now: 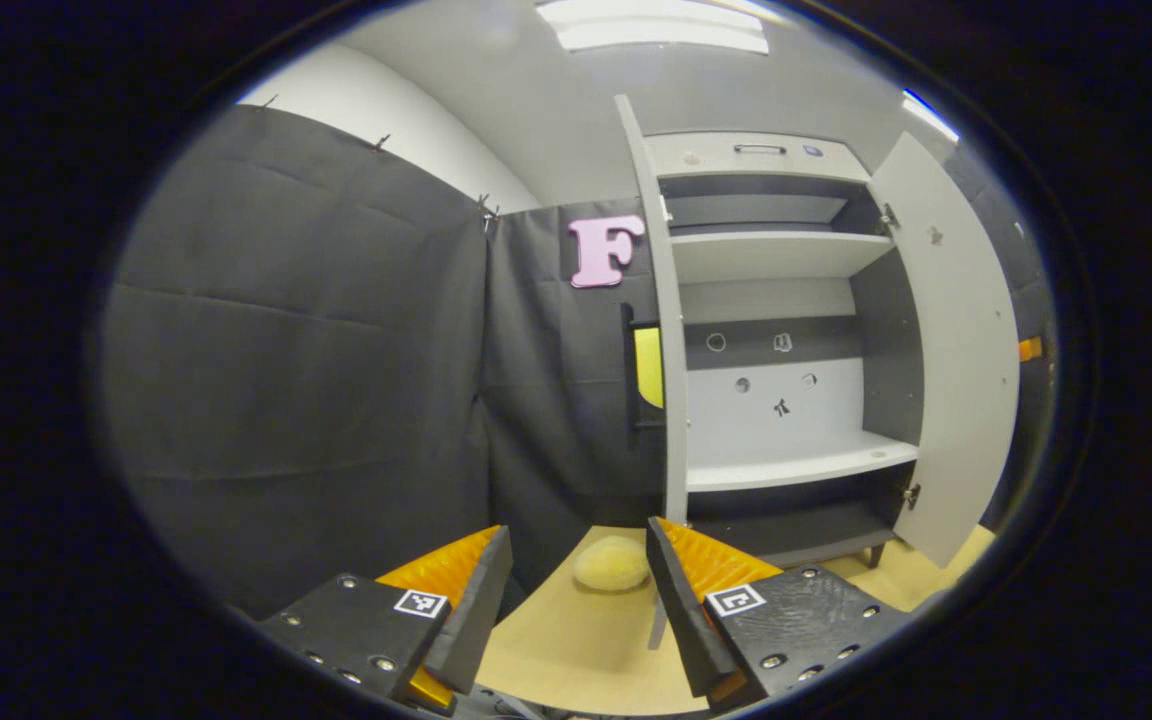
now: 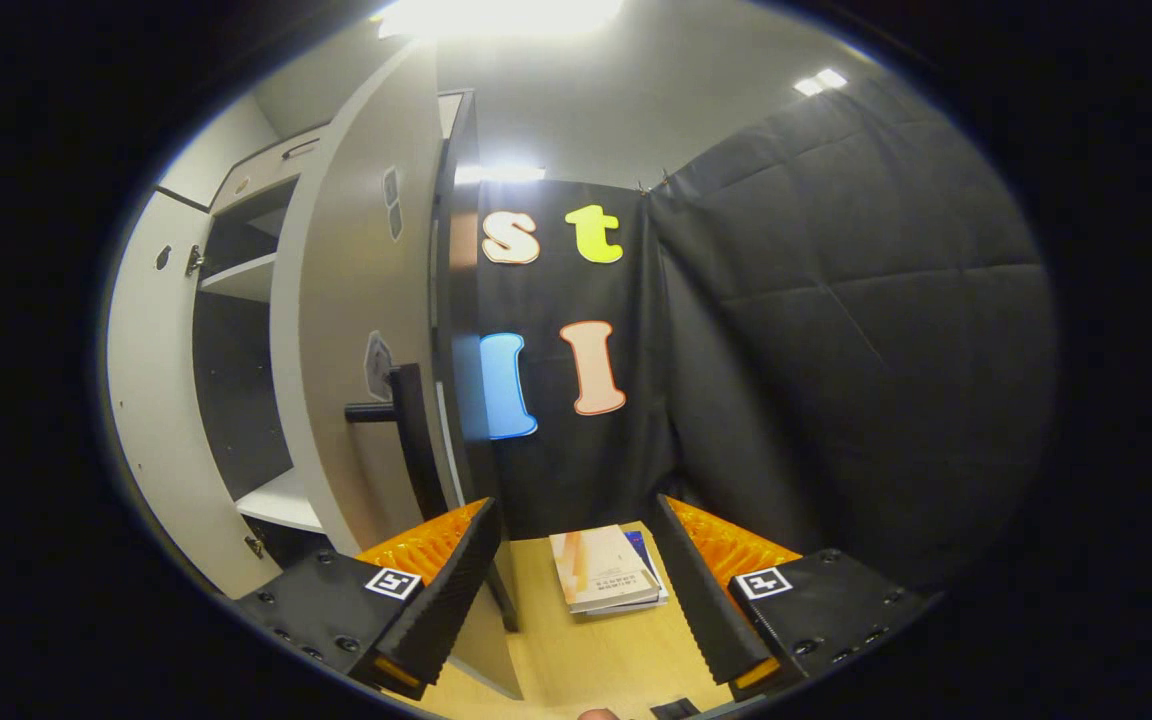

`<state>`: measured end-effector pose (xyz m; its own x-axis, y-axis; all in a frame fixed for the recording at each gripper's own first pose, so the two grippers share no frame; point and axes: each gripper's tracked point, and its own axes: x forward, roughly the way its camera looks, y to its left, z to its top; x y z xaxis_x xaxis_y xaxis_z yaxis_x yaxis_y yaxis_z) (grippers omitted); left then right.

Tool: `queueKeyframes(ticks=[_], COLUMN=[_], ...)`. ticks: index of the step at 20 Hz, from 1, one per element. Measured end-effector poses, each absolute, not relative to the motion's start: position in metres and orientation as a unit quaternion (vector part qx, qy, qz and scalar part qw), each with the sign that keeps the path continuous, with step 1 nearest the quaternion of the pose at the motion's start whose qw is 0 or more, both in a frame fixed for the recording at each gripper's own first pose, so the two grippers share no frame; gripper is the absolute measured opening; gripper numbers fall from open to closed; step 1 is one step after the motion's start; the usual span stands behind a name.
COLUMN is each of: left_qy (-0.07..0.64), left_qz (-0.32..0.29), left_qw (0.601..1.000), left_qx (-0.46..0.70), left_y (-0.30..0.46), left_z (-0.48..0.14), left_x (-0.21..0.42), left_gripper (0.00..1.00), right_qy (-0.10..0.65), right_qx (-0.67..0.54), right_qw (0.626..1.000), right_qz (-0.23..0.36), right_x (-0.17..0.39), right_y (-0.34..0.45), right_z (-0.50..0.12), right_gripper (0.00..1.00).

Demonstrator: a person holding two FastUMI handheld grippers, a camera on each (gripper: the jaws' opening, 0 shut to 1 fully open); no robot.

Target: Grasp the bottle in the cabinet with the left hand and place it on the coaster, then close the right door with the right hand and the left door with the left hand.

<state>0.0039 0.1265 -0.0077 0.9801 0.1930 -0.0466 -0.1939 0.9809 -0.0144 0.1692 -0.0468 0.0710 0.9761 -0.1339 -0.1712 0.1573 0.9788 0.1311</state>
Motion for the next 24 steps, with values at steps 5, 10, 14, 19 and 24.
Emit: queueKeyframes(ticks=[5, 10, 14, 19, 24], left_qy=[0.025, 0.025, 0.031, 0.03, 0.027], left_qz=[0.102, 0.097, 0.091, 0.085, 0.076], left_qw=[0.994, 0.995, 0.994, 0.995, 0.996], left_qx=[-0.019, -0.026, -0.041, -0.045, -0.044], left_y=[0.153, 0.165, 0.17, 0.173, 0.172], left_z=[-0.016, -0.024, -0.035, -0.04, -0.039], left_x=[0.013, 0.027, 0.035, 0.044, 0.049], left_gripper=[0.8, 0.8, 0.8, 0.78, 0.78], right_qy=[0.083, 0.084, 0.084, 0.082, 0.078], right_qx=[0.052, 0.043, 0.045, 0.042, 0.049], right_qw=[0.992, 0.992, 0.993, 0.994, 0.995], right_qz=[-0.084, -0.083, -0.072, -0.067, -0.047], right_x=[0.167, 0.16, 0.159, 0.158, 0.162], right_y=[-0.037, -0.018, 0.003, 0.02, 0.043], right_z=[0.072, 0.074, 0.075, 0.076, 0.076], right_gripper=[0.9, 0.94, 0.9, 0.94, 0.9])
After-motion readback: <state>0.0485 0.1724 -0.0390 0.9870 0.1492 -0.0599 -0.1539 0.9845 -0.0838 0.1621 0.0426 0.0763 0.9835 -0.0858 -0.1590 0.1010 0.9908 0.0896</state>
